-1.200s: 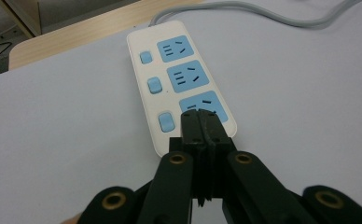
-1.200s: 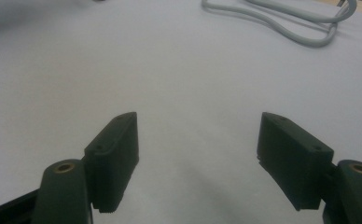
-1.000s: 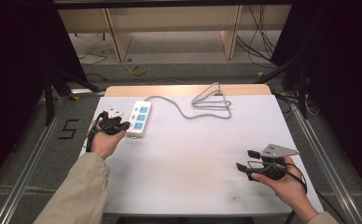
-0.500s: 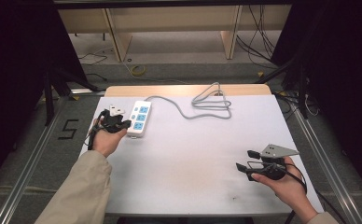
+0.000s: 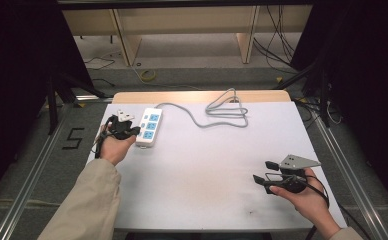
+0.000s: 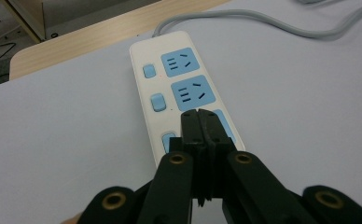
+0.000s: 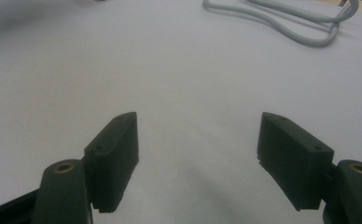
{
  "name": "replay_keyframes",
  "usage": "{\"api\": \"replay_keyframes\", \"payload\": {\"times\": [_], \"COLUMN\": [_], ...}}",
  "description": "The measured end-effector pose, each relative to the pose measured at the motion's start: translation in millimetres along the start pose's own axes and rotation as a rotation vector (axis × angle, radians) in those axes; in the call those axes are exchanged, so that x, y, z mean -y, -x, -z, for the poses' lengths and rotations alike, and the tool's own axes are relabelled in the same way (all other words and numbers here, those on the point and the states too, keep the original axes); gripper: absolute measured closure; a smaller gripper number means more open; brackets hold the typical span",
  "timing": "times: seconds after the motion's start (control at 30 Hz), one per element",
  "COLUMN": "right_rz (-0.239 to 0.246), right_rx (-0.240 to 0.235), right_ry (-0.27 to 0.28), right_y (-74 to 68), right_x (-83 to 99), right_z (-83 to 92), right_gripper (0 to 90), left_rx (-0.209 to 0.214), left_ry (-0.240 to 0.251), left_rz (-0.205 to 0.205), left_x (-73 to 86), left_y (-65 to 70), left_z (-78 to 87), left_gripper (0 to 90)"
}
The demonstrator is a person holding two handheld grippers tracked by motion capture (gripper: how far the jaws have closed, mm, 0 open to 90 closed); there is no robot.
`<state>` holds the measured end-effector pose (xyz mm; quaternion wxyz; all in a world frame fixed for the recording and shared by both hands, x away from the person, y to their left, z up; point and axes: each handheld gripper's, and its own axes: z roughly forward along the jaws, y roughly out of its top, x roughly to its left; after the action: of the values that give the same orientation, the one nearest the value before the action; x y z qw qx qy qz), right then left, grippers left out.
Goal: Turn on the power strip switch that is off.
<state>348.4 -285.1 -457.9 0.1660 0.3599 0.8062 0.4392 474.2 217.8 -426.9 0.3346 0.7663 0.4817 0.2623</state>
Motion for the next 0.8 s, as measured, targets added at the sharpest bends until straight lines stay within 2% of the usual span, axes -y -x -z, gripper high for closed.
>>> {"api": "replay_keyframes", "payload": {"times": [0.5, 0.6, 0.7, 0.8], "right_rz": [0.0, 0.0, -0.001, -0.001], "right_rx": [0.0, -0.001, 0.0, -0.001], "right_ry": [-0.001, -0.001, -0.004, -0.004], "right_y": [-0.2, 0.1, 0.3, 0.3], "right_x": [0.2, 0.4, 0.4, 0.5], "right_z": [0.3, 0.3, 0.1, 0.1], "right_gripper": [29.8, 29.8, 29.8, 29.8], "left_rx": [-0.009, 0.018, -0.002, -0.006], "left_ry": [-0.021, -0.011, -0.02, -0.027], "left_rz": [0.006, 0.041, 0.017, 0.017], "left_x": [-5.6, -6.6, -8.0, -9.5], "left_y": [-5.6, -6.5, -7.2, -9.1], "left_z": [-7.5, -9.3, -10.8, -12.3], "left_gripper": [89.8, 89.8, 89.8, 89.8]}}
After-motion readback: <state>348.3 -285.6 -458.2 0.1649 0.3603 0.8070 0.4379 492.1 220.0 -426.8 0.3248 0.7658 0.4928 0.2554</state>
